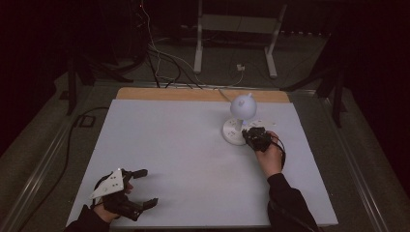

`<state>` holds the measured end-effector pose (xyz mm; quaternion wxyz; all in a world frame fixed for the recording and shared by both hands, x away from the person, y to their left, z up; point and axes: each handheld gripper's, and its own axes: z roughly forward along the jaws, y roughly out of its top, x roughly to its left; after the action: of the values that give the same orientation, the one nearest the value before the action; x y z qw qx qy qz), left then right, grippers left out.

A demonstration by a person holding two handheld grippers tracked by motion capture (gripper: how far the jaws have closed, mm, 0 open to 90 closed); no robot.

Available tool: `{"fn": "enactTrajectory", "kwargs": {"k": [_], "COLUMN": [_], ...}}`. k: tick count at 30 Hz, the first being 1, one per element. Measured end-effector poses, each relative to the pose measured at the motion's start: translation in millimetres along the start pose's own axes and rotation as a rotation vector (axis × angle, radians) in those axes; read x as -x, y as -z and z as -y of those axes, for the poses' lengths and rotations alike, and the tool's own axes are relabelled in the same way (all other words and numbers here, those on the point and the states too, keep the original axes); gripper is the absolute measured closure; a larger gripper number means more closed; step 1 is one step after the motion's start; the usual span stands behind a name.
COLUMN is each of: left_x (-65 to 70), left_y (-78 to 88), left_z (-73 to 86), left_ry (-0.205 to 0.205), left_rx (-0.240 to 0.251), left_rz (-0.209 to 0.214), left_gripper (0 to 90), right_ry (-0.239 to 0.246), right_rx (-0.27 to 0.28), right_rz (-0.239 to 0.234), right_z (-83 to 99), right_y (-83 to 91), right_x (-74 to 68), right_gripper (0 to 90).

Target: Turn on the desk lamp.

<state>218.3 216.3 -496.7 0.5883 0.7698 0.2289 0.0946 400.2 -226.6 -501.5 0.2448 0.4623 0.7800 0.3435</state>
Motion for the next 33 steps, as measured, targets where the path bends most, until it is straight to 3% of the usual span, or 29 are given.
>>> {"fn": "enactTrajectory", "kwargs": {"k": [9, 15, 17, 18, 20, 21, 22, 24, 27, 30, 31, 33], "left_x": [0.3, -0.4, -0.5, -0.3, 0.3, 0.3, 0.1, -0.4, -0.4, -0.5, -0.4, -0.5], "left_y": [-0.2, 0.5, 0.3, 0.3, 0.3, 0.4, 0.5, 0.6, 0.6, 0.7, 0.7, 0.7], "left_z": [0.1, 0.0, -0.2, -0.1, -0.1, -0.2, -0.4, -0.2, -0.2, -0.2, -0.1, -0.2], "left_ry": [-0.004, 0.001, 0.002, 0.000, -0.004, -0.004, -0.002, -0.001, -0.003, -0.001, -0.003, -0.003], "left_rx": [-0.001, 0.005, 0.006, 0.004, 0.002, 0.004, 0.007, 0.008, 0.005, 0.007, 0.005, 0.007], "left_rz": [0.004, 0.002, 0.002, 0.002, 0.003, 0.003, 0.003, 0.003, 0.003, 0.003, 0.003, 0.003], "left_gripper": [0.3, 0.3, 0.3, 0.3, 0.3, 0.3, 0.3, 0.3, 0.3, 0.3, 0.3, 0.3], "right_ry": [-0.003, -0.002, 0.002, 0.000, -0.004, -0.027, -0.027, -0.043, -0.044, -0.051, -0.043, -0.041], "right_rx": [0.005, 0.015, 0.044, 0.060, 0.079, 0.102, 0.102, 0.105, 0.127, 0.161, 0.169, 0.179], "right_rz": [0.001, -0.022, -0.024, -0.032, -0.043, -0.063, -0.063, -0.090, -0.100, -0.113, -0.143, -0.146], "right_z": [0.5, -3.9, -4.6, -4.7, -4.5, -4.1, -4.1, -5.3, -6.2, -7.7, -8.4, -8.4], "right_y": [-0.9, 4.8, 8.2, 9.8, 11.2, 13.3, 13.3, 16.4, 19.5, 25.0, 29.1, 30.8], "right_x": [-0.1, -0.4, -2.1, -2.4, -2.9, -4.2, -4.2, -5.3, -6.4, -6.9, -6.3, -6.6], "right_gripper": [90.0, 88.0, 80.3, 72.1, 68.4, 51.2, 51.2, 41.5, 34.8, 21.5, 10.1, 8.3]}}
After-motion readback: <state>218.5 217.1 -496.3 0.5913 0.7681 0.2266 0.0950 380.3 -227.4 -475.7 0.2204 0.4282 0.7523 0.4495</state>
